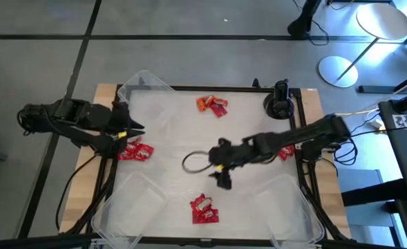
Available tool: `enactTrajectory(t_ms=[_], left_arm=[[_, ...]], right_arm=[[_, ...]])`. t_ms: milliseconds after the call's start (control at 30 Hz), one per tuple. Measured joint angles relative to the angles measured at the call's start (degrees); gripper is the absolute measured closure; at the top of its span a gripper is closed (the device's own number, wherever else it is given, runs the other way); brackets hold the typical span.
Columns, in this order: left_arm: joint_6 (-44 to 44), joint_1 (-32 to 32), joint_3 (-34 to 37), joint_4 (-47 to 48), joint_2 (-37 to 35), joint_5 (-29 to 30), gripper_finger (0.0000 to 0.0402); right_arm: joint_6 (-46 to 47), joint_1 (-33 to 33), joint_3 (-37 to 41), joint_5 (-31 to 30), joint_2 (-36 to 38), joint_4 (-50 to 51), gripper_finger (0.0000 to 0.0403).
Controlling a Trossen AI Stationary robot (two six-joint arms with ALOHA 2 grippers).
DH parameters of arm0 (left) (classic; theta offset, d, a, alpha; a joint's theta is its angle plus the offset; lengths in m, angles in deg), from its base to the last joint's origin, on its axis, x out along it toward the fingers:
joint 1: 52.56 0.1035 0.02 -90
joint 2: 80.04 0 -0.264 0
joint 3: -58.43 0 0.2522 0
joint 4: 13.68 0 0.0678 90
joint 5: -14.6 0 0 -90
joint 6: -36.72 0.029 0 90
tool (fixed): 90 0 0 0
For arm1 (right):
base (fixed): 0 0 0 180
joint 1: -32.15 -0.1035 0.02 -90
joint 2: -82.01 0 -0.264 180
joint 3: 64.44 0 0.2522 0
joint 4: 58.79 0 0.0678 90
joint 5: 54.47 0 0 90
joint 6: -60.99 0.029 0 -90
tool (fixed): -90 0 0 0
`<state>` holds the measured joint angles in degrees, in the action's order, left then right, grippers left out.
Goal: Sort candy
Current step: Move the orange candy to the top center of the table
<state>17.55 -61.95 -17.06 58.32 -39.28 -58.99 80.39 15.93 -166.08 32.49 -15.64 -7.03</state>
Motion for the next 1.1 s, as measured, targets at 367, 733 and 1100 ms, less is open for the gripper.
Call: enactTrajectory(t_ms=[367, 733, 1100], left_arm=[[0.07, -2.98, 0.0, -0.15, -0.06, -0.06, 0.0315], [-0.11, -3.41, -0.01, -0.18, -0.13, -0.05, 0.0315], [-0.18, -3.41, -0.02, -0.18, -0.13, -0.05, 0.0315]], right_arm=[[2.77, -7.55, -16.73, 1.11, -16.28, 10.38, 0.0127], [3.75, -9.7, -16.68, 0.98, -22.84, 10.33, 0.0127], [-4.2, -9.74, -16.64, 2.2, -28.61, 11.08, 0.0127]])
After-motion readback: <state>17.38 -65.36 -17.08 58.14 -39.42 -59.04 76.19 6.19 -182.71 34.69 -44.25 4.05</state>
